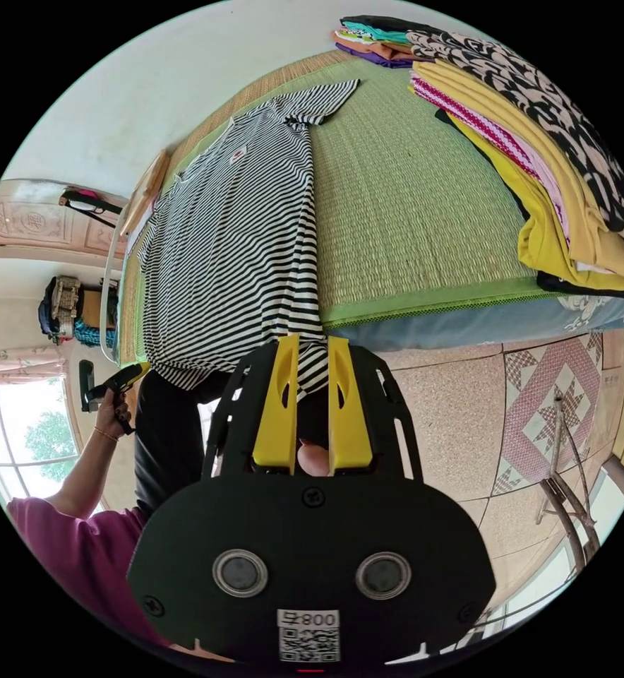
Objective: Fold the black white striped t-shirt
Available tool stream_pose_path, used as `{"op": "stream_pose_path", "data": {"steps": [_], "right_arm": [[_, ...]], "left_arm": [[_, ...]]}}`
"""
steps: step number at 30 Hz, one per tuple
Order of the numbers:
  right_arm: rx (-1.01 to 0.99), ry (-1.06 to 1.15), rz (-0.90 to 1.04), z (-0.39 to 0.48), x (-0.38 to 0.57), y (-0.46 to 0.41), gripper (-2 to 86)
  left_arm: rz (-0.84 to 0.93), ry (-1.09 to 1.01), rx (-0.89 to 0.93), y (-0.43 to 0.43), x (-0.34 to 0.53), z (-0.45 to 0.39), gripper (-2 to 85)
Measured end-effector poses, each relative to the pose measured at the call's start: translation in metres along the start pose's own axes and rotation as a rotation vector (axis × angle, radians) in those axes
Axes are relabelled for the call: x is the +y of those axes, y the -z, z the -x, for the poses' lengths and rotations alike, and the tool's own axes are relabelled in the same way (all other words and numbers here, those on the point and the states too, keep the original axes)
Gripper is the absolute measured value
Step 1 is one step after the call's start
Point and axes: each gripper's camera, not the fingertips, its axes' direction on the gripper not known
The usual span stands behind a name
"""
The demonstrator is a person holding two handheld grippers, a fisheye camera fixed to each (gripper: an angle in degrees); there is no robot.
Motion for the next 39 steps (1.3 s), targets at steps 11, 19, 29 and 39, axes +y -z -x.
{"op": "stream_pose_path", "data": {"steps": [11, 19, 29, 39], "right_arm": [[0.018, 0.104, 0.01, 0.016, 0.007, -0.004, 9.2], [0.074, 0.069, 0.048, 0.005, 0.003, -0.026, 7.8], [-0.128, 0.044, -0.01, -0.047, 0.012, 0.014, 2.0], [-0.264, -0.054, -0.048, -0.122, 0.027, 0.04, 0.3]], "left_arm": [[-0.045, -0.014, 0.009, 0.041, 0.026, -0.009, 0.2], [-0.042, -0.025, 0.009, 0.049, 0.036, -0.022, 0.2], [-0.071, -0.032, -0.001, 0.081, 0.043, -0.022, 0.3], [-0.086, -0.021, 0.01, 0.098, 0.051, -0.016, 0.3]]}}
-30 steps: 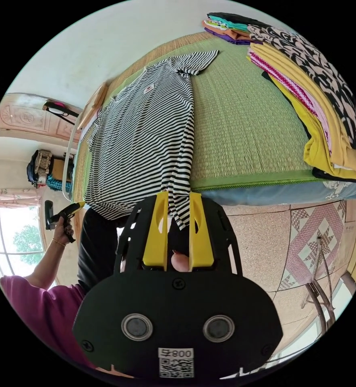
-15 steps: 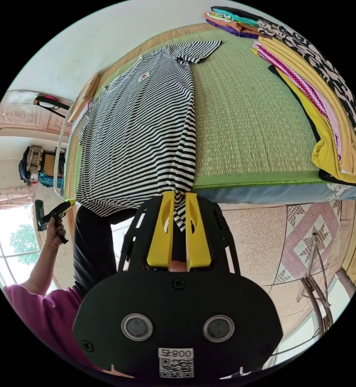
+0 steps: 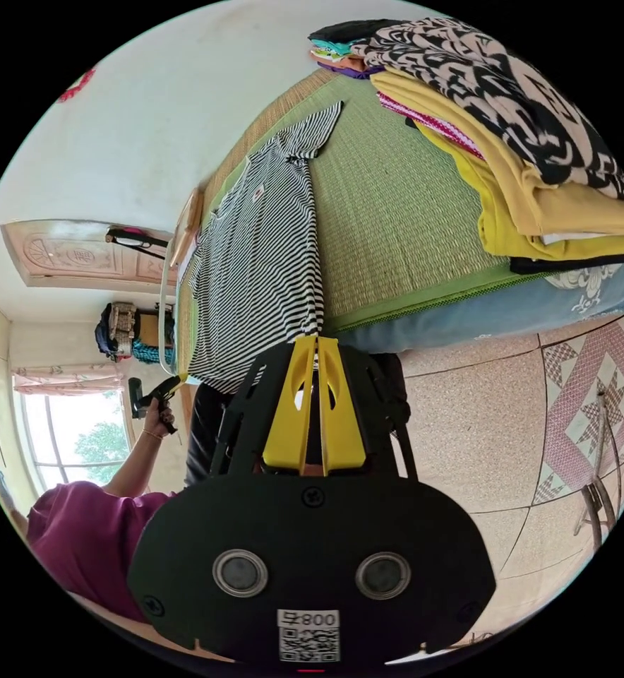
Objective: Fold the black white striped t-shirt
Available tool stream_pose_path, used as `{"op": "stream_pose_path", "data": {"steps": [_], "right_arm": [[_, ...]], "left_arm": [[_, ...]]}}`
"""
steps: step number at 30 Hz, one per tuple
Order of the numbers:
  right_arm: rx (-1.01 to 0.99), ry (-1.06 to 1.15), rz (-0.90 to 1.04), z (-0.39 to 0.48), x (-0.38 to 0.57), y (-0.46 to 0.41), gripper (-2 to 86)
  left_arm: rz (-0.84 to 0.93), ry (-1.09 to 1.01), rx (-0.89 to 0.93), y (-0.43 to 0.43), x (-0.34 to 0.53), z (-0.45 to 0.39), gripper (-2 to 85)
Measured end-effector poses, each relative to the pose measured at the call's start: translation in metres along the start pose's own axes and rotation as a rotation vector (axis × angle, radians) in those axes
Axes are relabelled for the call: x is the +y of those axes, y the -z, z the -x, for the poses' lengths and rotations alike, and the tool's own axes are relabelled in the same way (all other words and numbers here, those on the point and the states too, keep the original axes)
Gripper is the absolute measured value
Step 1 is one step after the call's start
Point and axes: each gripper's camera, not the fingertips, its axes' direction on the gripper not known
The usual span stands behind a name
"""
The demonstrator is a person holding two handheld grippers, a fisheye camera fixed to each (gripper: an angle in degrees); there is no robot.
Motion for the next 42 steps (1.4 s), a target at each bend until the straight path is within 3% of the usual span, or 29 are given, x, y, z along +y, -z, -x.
{"op": "stream_pose_path", "data": {"steps": [28, 42], "right_arm": [[-0.116, -0.171, -0.025, -0.093, 0.023, 0.02, 0.0], [-0.002, 0.051, 0.035, -0.006, -0.027, -0.013, 0.3]], "left_arm": [[0.024, 0.052, 0.001, -0.016, -0.018, 0.018, 0.3], [0.039, 0.018, -0.013, -0.028, -0.042, 0.016, 0.6]]}}
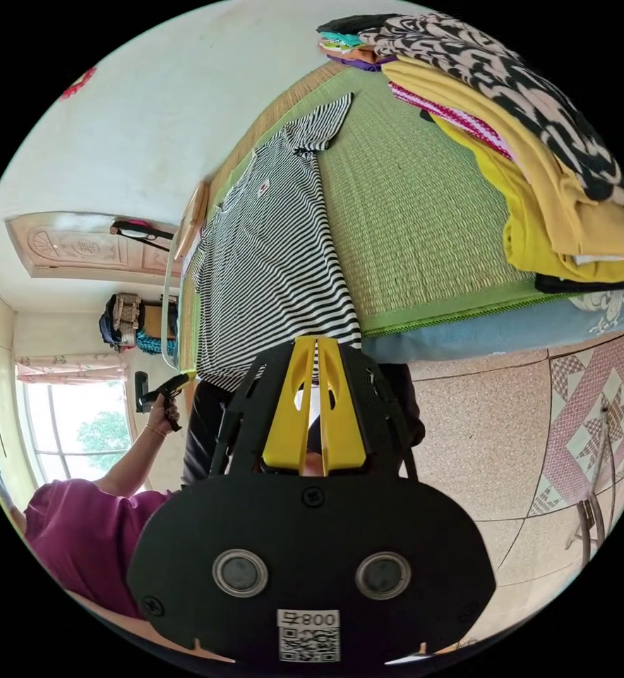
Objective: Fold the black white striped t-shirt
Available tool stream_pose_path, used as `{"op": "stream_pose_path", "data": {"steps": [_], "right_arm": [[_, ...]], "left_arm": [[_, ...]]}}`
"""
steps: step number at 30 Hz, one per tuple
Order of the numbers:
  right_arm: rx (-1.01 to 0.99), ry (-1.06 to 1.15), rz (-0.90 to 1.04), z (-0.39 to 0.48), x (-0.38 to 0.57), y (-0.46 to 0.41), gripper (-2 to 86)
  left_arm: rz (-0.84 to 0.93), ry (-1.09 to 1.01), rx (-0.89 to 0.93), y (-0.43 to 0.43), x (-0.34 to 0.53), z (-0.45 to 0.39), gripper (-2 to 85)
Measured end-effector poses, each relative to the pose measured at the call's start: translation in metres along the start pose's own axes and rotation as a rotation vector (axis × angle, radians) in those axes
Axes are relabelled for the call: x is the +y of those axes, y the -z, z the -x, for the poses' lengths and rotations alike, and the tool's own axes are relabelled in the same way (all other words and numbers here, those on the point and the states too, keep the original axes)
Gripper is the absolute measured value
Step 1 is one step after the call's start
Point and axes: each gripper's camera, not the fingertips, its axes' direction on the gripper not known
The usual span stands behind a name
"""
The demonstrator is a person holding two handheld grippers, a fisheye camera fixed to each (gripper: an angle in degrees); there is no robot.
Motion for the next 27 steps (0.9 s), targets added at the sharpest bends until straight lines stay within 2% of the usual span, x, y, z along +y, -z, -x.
{"op": "stream_pose_path", "data": {"steps": [6, 10, 21, 25, 27], "right_arm": [[0.049, 0.037, 0.026, 0.022, -0.015, -0.015, 0.7], [0.094, 0.051, 0.042, 0.035, -0.023, -0.026, 0.7], [0.18, 0.041, 0.082, 0.061, -0.032, -0.054, 0.2], [0.191, 0.046, 0.082, 0.071, -0.032, -0.058, 0.2], [0.208, 0.054, 0.085, 0.078, -0.032, -0.06, 0.1]], "left_arm": [[-0.101, -0.022, 0.043, 0.019, -0.018, -0.001, 1.2], [-0.104, -0.047, 0.037, 0.012, -0.056, -0.009, 1.0], [-0.055, -0.066, -0.055, -0.066, -0.215, -0.03, 0.2], [-0.027, -0.005, -0.088, -0.092, -0.238, -0.012, 0.1], [-0.052, 0.009, -0.035, -0.1, -0.242, -0.003, 0.1]]}}
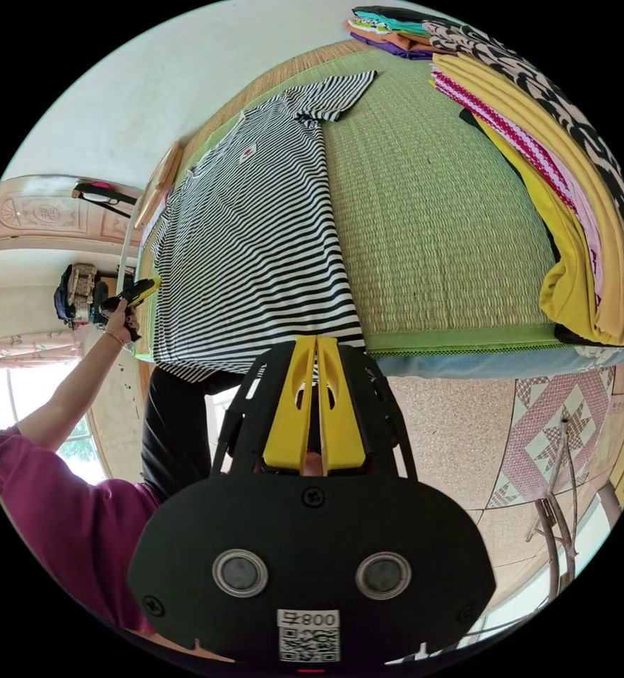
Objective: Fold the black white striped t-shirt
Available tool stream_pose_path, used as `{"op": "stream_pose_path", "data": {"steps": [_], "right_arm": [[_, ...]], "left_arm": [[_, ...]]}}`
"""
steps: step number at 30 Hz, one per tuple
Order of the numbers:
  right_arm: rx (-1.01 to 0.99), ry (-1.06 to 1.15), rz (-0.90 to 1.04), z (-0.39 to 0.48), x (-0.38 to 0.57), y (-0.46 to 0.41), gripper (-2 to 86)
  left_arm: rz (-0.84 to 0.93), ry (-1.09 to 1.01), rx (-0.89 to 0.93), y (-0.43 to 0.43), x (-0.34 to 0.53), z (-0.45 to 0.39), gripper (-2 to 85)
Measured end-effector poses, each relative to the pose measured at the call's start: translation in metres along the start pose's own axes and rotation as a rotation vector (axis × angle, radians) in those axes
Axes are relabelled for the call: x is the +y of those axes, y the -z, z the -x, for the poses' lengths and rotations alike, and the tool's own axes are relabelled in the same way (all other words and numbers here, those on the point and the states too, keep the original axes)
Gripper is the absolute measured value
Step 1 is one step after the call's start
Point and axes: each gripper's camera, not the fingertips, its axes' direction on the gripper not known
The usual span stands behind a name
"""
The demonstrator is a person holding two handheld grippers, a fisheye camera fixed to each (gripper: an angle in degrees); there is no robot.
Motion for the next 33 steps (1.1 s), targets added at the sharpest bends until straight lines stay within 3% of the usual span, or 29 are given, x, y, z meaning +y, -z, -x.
{"op": "stream_pose_path", "data": {"steps": [10, 16, 21, 33], "right_arm": [[0.088, 0.066, -0.009, 0.036, 0.001, -0.006, 0.1], [0.18, 0.1, -0.062, 0.062, 0.012, -0.011, 0.2], [0.222, 0.111, -0.078, 0.075, 0.016, -0.014, 0.2], [0.21, 0.078, -0.102, 0.084, 0.021, -0.013, 0.2]], "left_arm": [[-0.07, -0.042, 0.023, -0.023, 0.015, -0.014, 0.2], [-0.073, -0.189, -0.037, -0.041, 0.059, -0.058, 0.1], [0.106, -0.319, -0.214, -0.122, 0.104, -0.093, 0.1], [0.05, -0.332, -0.227, -0.196, 0.111, -0.103, 0.2]]}}
